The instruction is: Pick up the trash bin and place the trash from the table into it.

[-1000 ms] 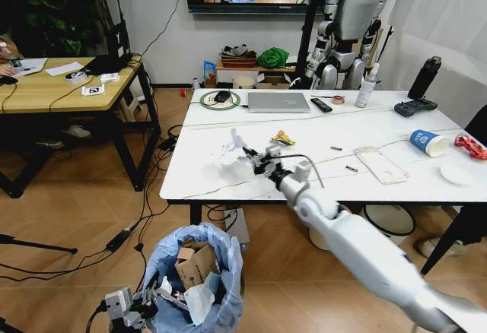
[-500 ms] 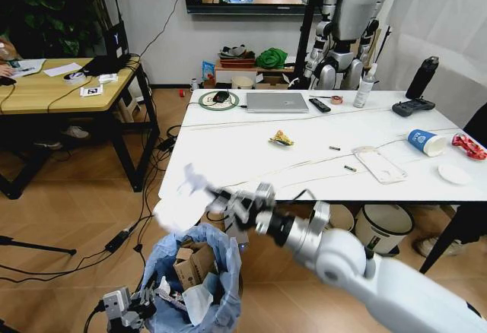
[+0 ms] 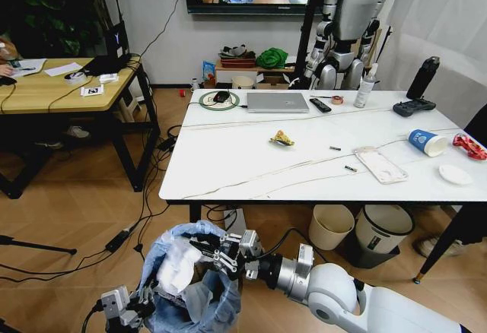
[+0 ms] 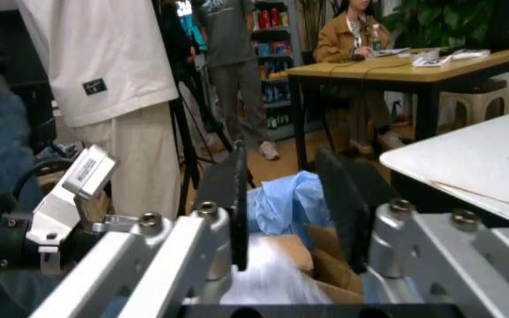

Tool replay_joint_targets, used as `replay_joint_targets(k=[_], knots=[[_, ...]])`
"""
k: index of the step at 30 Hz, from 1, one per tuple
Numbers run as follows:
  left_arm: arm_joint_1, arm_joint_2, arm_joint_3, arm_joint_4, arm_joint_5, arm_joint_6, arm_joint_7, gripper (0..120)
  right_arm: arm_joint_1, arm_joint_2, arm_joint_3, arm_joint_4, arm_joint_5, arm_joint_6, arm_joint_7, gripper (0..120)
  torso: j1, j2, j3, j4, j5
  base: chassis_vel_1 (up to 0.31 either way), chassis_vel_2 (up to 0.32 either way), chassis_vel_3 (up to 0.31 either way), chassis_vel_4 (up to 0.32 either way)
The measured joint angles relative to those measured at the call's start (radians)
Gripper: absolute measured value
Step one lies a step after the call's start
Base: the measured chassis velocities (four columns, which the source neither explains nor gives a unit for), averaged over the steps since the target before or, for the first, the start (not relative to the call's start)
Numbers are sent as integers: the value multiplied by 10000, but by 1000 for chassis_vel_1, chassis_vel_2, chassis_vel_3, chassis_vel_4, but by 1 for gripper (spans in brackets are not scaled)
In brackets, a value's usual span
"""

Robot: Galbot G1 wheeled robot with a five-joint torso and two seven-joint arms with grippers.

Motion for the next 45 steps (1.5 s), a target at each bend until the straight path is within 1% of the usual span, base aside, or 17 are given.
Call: replay_joint_targets(k=[2,3,6,9,10,16,17,19,23,24,26,29,32,37,38,43,45], knots=[[-22,14,3,19,-10,1,0,0,-159,-44,115,6,-69,30,-17,43,1,0,0,0,0,0,0,0,0],[-22,14,3,19,-10,1,0,0,-159,-44,115,6,-69,30,-17,43,1,0,0,0,0,0,0,0,0],[-53,26,9,45,-16,4,-1,0,-339,-80,364,97,-120,48,-23,53,1,0,0,-1,0,0,0,0,0],[-81,21,60,79,-19,5,-1,0,-421,130,1022,206,-33,20,61,68,1,0,0,-1,0,0,0,0,0],[-81,21,60,79,-19,5,-1,0,-421,130,1022,206,-33,20,61,68,1,0,0,-1,0,0,0,0,0],[-101,70,117,135,1,5,-1,0,-62,757,2782,-115,761,-511,773,94,1,0,0,0,0,0,0,0,0],[-101,70,117,135,1,5,-1,0,-62,757,2782,-115,761,-511,773,94,1,0,0,0,0,0,0,0,0],[-101,96,122,135,12,5,7,0,248,991,3495,-681,962,-877,1179,98,1,-1,0,0,2,0,0,0,0],[-97,126,145,136,38,5,16,0,1136,1207,4336,-2028,1102,-1530,1727,100,1,-2,1,0,0,0,0,0,0],[-97,126,145,136,38,5,16,0,1136,1207,4336,-2028,1102,-1530,1727,100,1,-2,1,0,0,0,0,0,0],[-90,126,150,137,53,1,22,0,1701,1239,4423,-2897,1018,-1675,1758,100,2,-3,1,0,-2,0,0,0,0],[-80,116,148,123,74,-3,32,0,2489,1283,4202,-4264,617,-1707,1659,100,1,-3,2,-2,1,0,0,0,0],[-75,90,145,99,84,-6,36,0,2959,1357,3899,-5080,485,-1710,1544,100,2,-3,1,0,1,0,0,0,0],[-16,-48,140,56,181,-27,46,0,4235,1951,3023,-7349,370,-1690,1116,100,2,-3,1,1,-1,0,0,0,0],[-16,-48,140,56,181,-27,46,0,4235,1951,3023,-7349,370,-1690,1116,100,2,-3,1,1,-1,0,0,0,0],[77,-171,108,-9,260,-63,61,0,5146,2858,2619,-9622,96,-1386,724,100,2,-3,1,1,0,0,0,0,0],[88,-191,107,-22,266,-66,62,0,5273,2974,2583,-9906,69,-1325,664,100,2,-3,1,2,0,0,0,0,0]])
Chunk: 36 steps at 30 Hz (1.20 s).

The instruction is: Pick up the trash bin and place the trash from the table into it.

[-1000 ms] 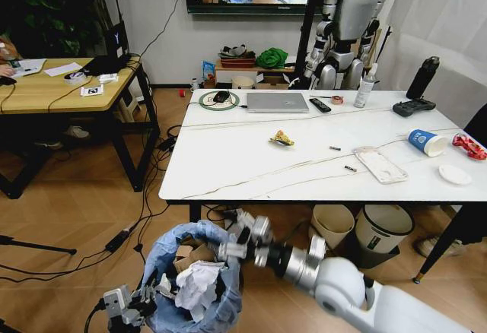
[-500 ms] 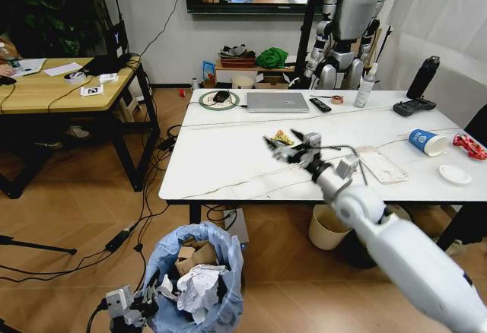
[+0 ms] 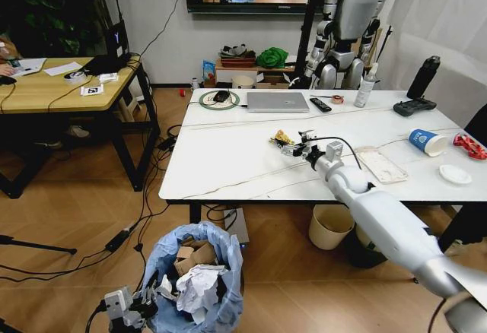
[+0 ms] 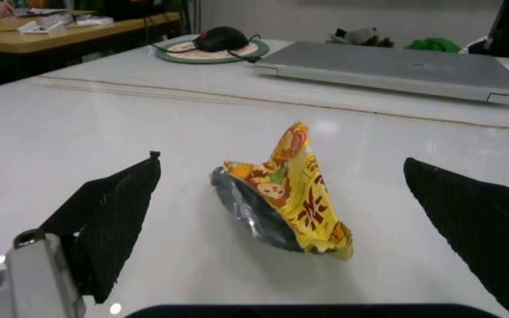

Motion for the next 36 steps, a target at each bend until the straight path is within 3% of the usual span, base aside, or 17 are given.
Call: replay_joint_targets(k=[13,36], knots=[[-31,5,-34,5,-23,-10,5,0,385,377,-113,-1137,26,192,-395,100,-2,2,-1,-4,-2,0,0,0,0],[-112,211,-109,102,-231,4,-23,0,221,333,-134,-1121,162,173,-479,17,-2,2,-2,-2,-1,0,0,0,0]])
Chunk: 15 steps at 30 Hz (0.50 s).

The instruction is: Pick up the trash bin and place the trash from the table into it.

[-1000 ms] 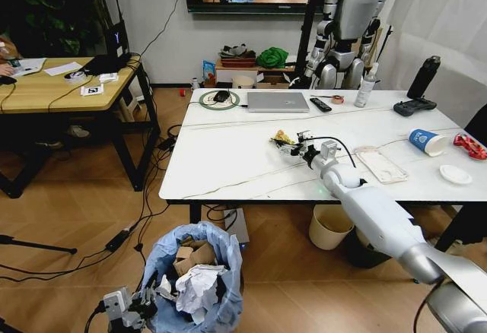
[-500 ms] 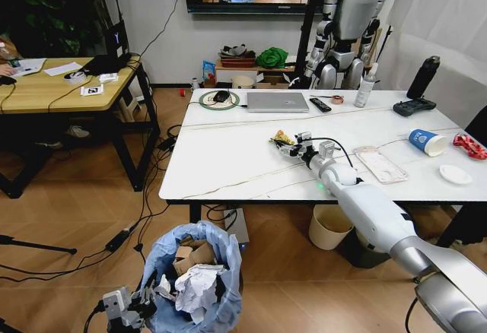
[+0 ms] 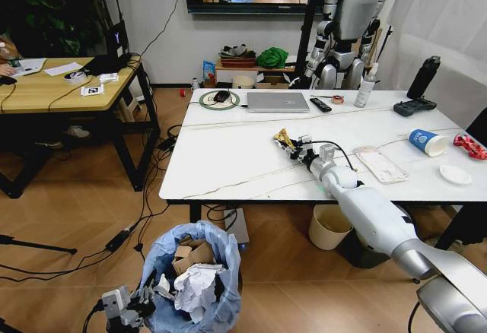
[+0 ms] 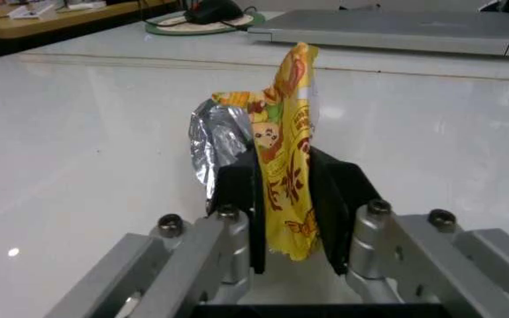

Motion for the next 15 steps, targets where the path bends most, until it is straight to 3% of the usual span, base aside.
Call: replay_joint_targets(k=[3,5,10,14,15], knots=[[0,7,-6,0,-7,1,-1,0,-14,-6,4,17,-2,0,0,12,0,0,0,0,0,0,0,0,0],[0,19,-11,0,-22,1,-2,0,-29,-26,5,51,-4,0,0,1,0,0,0,0,0,0,0,0,0],[-7,34,-12,-1,-38,8,-8,0,-95,-139,31,221,-5,8,-2,0,0,0,0,1,1,0,0,0,0],[-14,37,6,1,-38,11,-16,0,-458,-665,352,1373,438,157,-142,0,1,0,1,0,0,0,0,0,0],[-11,46,10,1,-38,12,-18,0,-696,-974,474,2237,810,209,-232,0,1,0,1,-2,3,0,0,0,0]])
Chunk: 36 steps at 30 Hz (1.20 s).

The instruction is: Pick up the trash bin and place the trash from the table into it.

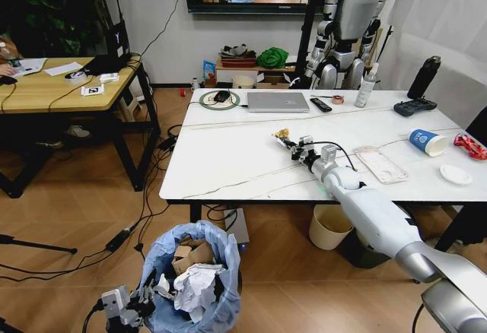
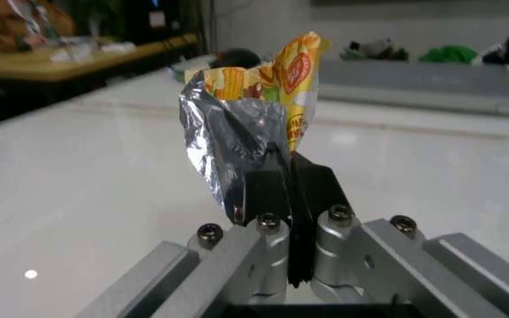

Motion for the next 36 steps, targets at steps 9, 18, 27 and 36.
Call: replay_joint_targets(k=[9,18,27,36], knots=[[43,76,-58,-65,-67,28,-3,0,-1542,-1666,-370,6249,1767,267,-455,0,-2,2,-3,3,-8,0,0,0,0],[103,-45,-142,-155,-60,39,-14,0,-2065,-2102,-3091,8458,1118,942,-1208,0,-2,2,-2,3,-3,0,0,0,0],[134,-167,-130,-245,18,42,-16,0,-2319,-1857,-4167,7645,-22,1231,-1293,0,-2,1,-1,3,-1,0,0,0,0],[90,-231,-64,-260,112,45,-10,0,-2610,-1888,-4195,7513,-427,1294,-1170,18,-2,1,-1,2,-3,0,0,0,0]])
